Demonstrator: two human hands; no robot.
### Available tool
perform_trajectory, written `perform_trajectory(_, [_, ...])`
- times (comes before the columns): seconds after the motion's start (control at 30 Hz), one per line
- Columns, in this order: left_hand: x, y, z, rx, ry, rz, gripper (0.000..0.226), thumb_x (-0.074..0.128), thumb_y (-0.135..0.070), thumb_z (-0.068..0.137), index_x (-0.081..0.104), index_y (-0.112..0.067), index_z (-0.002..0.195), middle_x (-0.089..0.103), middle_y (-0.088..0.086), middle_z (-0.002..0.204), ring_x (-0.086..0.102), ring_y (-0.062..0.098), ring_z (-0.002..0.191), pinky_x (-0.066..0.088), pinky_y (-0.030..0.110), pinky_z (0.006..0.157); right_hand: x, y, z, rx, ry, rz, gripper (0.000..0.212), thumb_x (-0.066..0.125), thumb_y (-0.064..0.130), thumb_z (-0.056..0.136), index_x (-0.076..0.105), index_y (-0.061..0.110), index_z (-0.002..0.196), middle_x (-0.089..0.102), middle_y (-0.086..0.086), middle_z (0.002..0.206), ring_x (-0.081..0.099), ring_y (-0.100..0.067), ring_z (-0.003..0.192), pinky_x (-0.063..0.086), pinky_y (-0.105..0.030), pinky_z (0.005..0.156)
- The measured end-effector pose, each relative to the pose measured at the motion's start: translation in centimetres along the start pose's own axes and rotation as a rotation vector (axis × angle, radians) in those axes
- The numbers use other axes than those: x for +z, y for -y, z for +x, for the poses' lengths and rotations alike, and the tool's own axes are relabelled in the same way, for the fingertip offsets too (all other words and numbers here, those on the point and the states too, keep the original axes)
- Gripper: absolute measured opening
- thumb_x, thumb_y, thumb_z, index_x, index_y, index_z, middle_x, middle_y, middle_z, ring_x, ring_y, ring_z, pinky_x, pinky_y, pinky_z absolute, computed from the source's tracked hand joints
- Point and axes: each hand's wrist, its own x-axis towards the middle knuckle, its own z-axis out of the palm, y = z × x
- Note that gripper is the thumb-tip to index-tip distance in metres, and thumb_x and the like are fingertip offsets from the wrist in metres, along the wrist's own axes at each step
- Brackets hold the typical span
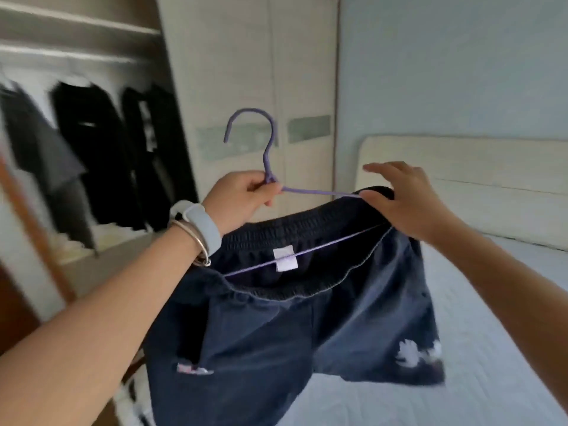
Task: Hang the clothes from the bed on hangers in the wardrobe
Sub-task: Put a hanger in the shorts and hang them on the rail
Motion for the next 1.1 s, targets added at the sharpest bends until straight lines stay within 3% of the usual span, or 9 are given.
perform_trajectory(0.1, [-7.3,0.4,-1.8,-0.010,-0.120,0.036,0.024,0.056,-0.033,0.087,0.061,-0.026,0.064,0.057,-0.012,0.050,0.045,0.002,0.053,0.036,0.018,0.058,0.7,4.7,1.2,-0.024,0.063,-0.046,0.043,0.051,0.036,0.090,0.048,0.024,0.132,0.048,-0.011,0.132,0.034,-0.030,0.127,0.029,-0.039,0.106])
perform_trajectory(0.2, [-13.5,2.0,-4.1,0.028,-0.187,0.117,0.021,0.056,-0.030,0.088,0.062,-0.023,0.069,0.055,-0.009,0.058,0.049,-0.008,0.045,0.035,0.002,0.051,2.5,9.9,1.9,-0.089,0.112,-0.042,0.028,0.053,0.034,0.089,0.063,0.020,0.111,0.057,-0.009,0.101,0.053,-0.029,0.102,0.039,-0.032,0.087])
perform_trajectory(0.33, [-20.8,5.5,-7.3,0.057,-0.236,0.303,0.022,0.054,-0.030,0.089,0.063,-0.018,0.073,0.056,-0.009,0.059,0.050,-0.005,0.048,0.037,0.003,0.053,6.9,17.9,2.4,-0.147,0.215,-0.178,0.026,0.044,0.024,0.092,0.063,0.008,0.084,0.066,-0.017,0.099,0.056,-0.033,0.091,0.042,-0.034,0.075])
perform_trajectory(0.53, [-31.9,12.3,-10.7,0.030,-0.204,0.344,0.031,0.056,-0.031,0.087,0.054,-0.039,0.058,0.059,-0.011,0.060,0.050,-0.006,0.052,0.036,0.002,0.056,11.8,31.3,3.9,-0.003,0.248,0.386,0.024,0.047,0.012,0.086,0.056,0.000,0.067,0.055,-0.007,0.052,0.045,-0.018,0.041,0.035,-0.025,0.044])
perform_trajectory(0.7, [-37.3,16.5,-12.2,0.009,-0.190,0.257,0.030,0.054,-0.027,0.089,0.055,-0.034,0.061,0.059,-0.010,0.061,0.051,-0.005,0.055,0.038,-0.001,0.057,16.4,38.9,4.9,-0.018,0.199,0.489,0.032,0.053,0.021,0.083,0.057,0.000,0.060,0.056,-0.009,0.054,0.049,-0.019,0.048,0.041,-0.026,0.053])
perform_trajectory(0.8, [-39.8,19.4,-12.8,0.020,-0.257,0.242,0.032,0.054,-0.023,0.090,0.053,-0.032,0.059,0.057,-0.011,0.056,0.049,-0.008,0.044,0.035,-0.001,0.049,19.7,41.8,5.0,-0.220,0.271,0.329,0.039,0.052,0.042,0.088,0.069,0.007,0.092,0.064,-0.010,0.080,0.057,-0.022,0.075,0.044,-0.032,0.074])
perform_trajectory(0.9, [-41.8,22.9,-12.7,0.015,-0.310,0.226,0.035,0.053,-0.022,0.090,0.053,-0.032,0.057,0.059,-0.002,0.067,0.051,-0.008,0.052,0.036,-0.003,0.056,23.1,43.4,5.6,-0.384,0.426,0.266,0.057,0.055,0.047,0.084,0.044,0.023,0.134,0.041,-0.001,0.111,0.040,-0.010,0.099,0.030,-0.019,0.089])
perform_trajectory(0.97, [-42.9,25.2,-12.2,-0.024,-0.316,0.214,0.035,0.053,-0.024,0.091,0.054,-0.032,0.057,0.058,-0.009,0.062,0.049,-0.005,0.054,0.036,-0.004,0.056,25.6,43.8,6.7,-0.437,0.482,0.259,0.067,0.058,0.042,0.084,0.029,0.028,0.142,0.032,0.003,0.121,0.035,-0.005,0.105,0.024,-0.013,0.091])
perform_trajectory(1.1, [-44.7,29.8,-10.0,-0.090,-0.306,0.190,0.032,0.051,-0.028,0.091,0.056,-0.031,0.059,0.057,-0.014,0.054,0.050,-0.011,0.051,0.037,-0.004,0.055,30.8,45.1,10.2,-0.552,0.382,0.224,0.049,0.054,0.031,0.090,0.042,0.024,0.136,0.050,-0.001,0.129,0.050,-0.014,0.109,0.029,-0.012,0.087])
